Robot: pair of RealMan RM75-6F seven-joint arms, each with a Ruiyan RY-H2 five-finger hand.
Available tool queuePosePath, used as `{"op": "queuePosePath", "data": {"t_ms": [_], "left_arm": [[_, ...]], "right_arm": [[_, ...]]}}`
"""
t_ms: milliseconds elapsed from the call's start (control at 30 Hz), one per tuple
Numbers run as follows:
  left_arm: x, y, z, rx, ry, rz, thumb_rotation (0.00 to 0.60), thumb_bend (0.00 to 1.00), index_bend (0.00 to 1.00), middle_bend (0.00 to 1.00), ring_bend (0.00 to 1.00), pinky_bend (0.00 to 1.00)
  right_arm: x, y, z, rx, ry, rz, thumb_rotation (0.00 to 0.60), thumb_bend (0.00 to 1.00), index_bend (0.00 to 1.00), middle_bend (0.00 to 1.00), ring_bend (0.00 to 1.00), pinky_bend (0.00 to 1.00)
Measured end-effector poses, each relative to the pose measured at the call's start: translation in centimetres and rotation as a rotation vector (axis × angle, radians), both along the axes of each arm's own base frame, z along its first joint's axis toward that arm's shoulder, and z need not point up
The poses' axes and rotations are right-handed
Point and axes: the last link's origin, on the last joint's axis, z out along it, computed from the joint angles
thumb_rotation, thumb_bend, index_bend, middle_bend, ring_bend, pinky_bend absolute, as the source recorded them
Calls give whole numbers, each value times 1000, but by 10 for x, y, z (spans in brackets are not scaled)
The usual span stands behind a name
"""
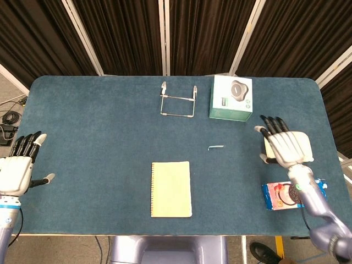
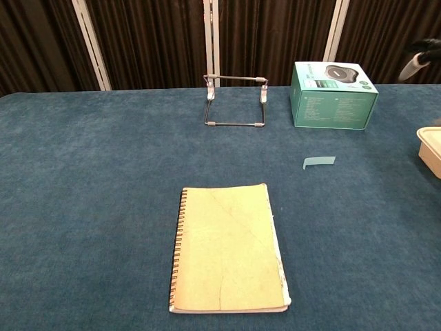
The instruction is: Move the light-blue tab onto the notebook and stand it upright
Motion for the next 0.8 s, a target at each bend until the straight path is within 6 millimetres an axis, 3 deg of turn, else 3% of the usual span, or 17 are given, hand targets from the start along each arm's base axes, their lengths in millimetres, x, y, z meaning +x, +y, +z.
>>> {"op": "queuePosePath", "data": {"t_ms": [233,367,533,800], "left_arm": [[-6,8,0,10,13,33,600,0,0,0,0,0],[-7,10,0,9,12,39,600,0,0,0,0,0],[-8,11,2,12,8,40,600,0,0,0,0,0],[-8,11,4,14,1,37,600,0,0,0,0,0]], "right_arm": [[10,-43,-64,84,42,-4,600,223,391,0,0,0],[19,-57,-93,108,75,23,600,243,405,0,0,0],[29,-61,-117,137,97,52,600,258,433,0,0,0],[33,-61,-133,157,125,68,600,296,466,0,0,0]]}}
